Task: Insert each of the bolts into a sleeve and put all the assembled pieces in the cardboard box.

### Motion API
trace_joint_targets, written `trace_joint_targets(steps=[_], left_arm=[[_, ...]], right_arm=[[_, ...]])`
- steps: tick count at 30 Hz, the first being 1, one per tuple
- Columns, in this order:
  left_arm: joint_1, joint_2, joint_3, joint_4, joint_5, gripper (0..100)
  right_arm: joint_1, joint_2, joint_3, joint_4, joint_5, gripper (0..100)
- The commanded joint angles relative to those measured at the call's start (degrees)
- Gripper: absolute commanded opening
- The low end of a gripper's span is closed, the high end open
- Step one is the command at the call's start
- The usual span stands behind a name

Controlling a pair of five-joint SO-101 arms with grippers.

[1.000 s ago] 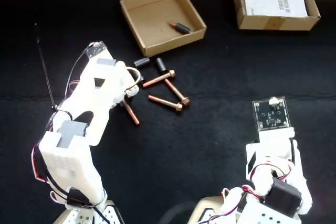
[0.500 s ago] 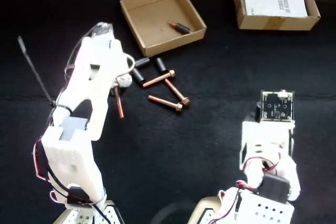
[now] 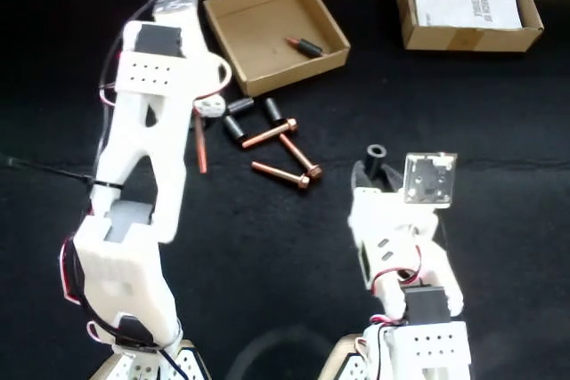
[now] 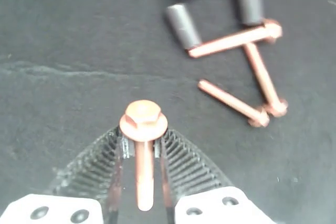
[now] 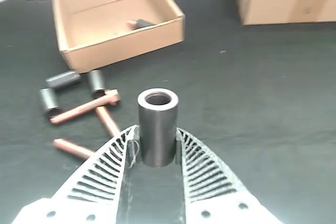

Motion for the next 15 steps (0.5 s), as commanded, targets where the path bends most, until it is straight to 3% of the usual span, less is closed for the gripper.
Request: trace_joint_targets(steps=[1, 10, 15], left_arm=[[4.70, -9.54, -2.68, 0.26, -1.67, 1], [12.00, -26.15, 9.01, -0.26, -6.86, 1], [11.65, -31.87, 19.03, -9.85, -6.59, 1]], right_arm=[[-3.12, -0.84, 1.71, -3.74, -3.43, 0.7], [-9.63, -0.84, 6.46, -15.69, -3.43, 0.7], [-13.67, -0.84, 6.46, -16.40, -3.34, 0.7]])
